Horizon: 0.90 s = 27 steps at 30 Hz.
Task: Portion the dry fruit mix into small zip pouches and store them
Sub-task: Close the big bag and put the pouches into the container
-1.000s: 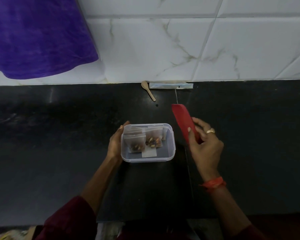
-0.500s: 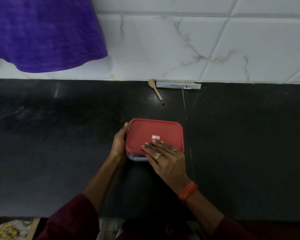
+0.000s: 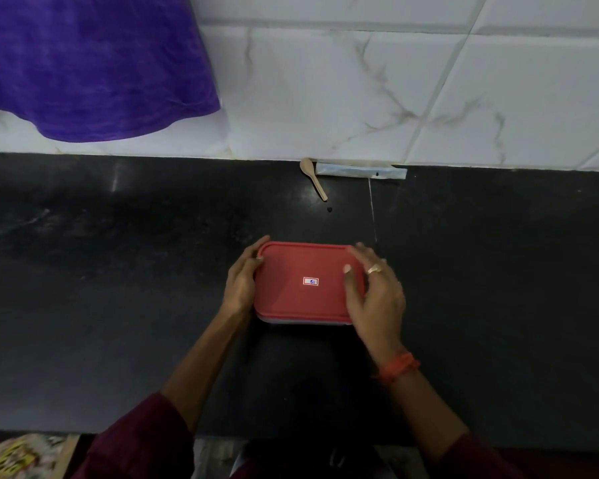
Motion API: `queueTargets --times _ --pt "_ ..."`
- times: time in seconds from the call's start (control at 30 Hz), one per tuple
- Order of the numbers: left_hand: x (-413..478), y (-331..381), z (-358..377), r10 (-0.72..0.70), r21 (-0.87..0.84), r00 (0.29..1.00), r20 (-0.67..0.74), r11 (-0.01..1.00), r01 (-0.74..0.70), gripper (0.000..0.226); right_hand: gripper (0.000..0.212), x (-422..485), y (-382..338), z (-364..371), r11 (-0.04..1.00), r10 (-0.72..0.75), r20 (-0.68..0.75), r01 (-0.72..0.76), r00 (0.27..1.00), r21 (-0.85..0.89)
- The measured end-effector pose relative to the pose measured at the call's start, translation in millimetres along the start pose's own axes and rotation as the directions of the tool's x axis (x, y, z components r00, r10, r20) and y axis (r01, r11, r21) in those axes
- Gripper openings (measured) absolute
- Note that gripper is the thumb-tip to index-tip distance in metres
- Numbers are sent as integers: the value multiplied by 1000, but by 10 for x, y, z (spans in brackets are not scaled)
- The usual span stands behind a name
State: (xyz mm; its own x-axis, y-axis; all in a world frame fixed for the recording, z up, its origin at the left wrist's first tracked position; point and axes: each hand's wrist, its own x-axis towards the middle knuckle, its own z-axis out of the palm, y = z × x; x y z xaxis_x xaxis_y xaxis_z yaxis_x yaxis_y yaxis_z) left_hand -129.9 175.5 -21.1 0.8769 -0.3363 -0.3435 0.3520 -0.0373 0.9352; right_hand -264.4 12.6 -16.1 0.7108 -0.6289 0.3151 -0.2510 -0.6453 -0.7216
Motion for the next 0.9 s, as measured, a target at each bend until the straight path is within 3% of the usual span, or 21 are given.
queueTargets --times 0.1,0.2,0.3,0.43,0.57,0.73,0.9 --pt "24 -14 3 58 65 998 -28 996 -56 40 42 192 62 -33 939 318 138 -332 938 92" --pt "33 -62 8 72 86 996 -59 994 -67 27 36 250 97 8 827 458 274 -518 846 217" --pt "62 -38 36 41 83 995 -87 996 -34 21 26 294 129 114 685 582 288 -649 761 332" --pt "105 33 93 -112 43 988 -110 992 117 25 42 424 154 199 571 654 354 -743 669 350" --pt "95 52 118 -243 66 960 -138 965 253 42 44 480 149 218 533 669 413 -786 618 312" --pt "110 37 86 -294 42 946 -140 952 302 55 53 482 138 193 474 662 464 -808 589 349" --pt "87 49 105 -305 18 942 -138 951 310 41 49 509 100 167 430 663 484 -820 570 377"
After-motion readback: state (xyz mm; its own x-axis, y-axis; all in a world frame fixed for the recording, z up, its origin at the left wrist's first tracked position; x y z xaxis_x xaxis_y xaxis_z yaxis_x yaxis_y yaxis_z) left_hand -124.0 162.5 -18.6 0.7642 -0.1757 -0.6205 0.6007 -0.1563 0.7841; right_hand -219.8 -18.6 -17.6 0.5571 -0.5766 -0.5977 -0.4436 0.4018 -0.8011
